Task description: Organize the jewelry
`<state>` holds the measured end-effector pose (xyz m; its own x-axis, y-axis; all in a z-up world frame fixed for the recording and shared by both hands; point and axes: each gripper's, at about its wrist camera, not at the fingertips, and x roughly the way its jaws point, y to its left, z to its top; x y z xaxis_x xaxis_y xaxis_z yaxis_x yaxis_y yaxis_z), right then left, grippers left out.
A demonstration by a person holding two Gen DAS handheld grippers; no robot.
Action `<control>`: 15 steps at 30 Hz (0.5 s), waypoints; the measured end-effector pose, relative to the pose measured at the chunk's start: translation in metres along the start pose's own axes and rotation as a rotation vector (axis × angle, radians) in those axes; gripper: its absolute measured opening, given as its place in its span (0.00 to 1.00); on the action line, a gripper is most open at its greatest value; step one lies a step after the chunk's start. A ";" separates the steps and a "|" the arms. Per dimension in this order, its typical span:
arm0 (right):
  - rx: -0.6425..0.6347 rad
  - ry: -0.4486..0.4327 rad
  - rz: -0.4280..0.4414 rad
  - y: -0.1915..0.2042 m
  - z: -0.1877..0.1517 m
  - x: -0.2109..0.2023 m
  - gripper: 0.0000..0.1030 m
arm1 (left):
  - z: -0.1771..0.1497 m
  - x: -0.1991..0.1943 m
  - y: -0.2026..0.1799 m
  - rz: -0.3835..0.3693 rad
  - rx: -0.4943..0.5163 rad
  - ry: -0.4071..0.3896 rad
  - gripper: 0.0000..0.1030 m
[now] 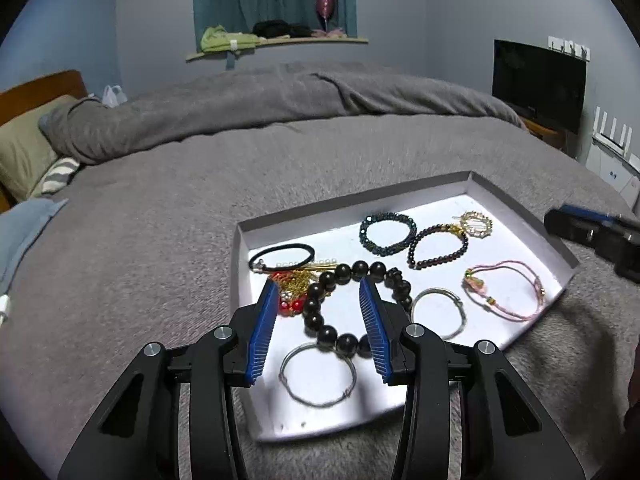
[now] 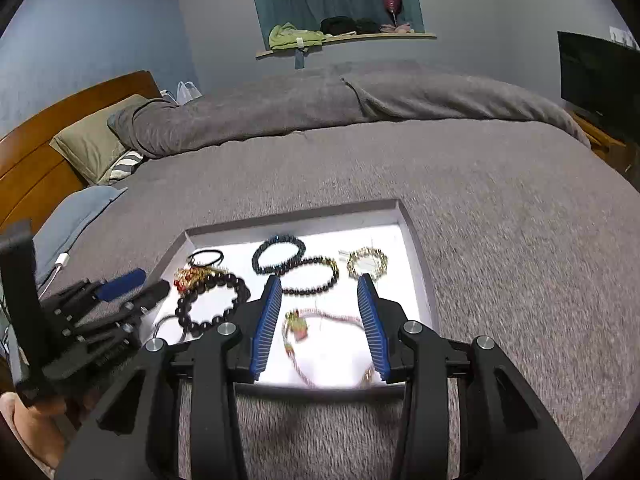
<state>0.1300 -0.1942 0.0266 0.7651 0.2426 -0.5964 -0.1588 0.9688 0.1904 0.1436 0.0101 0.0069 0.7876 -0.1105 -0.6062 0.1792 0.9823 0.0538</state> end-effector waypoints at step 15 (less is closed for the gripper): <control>-0.064 -0.039 -0.054 -0.018 -0.036 -0.051 0.95 | -0.028 -0.067 -0.007 0.086 -0.102 -0.050 0.93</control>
<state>0.0712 -0.2219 0.0260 0.7970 0.1886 -0.5738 -0.1552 0.9820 0.1072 0.0734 0.0152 0.0249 0.8264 -0.0300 -0.5623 0.0507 0.9985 0.0212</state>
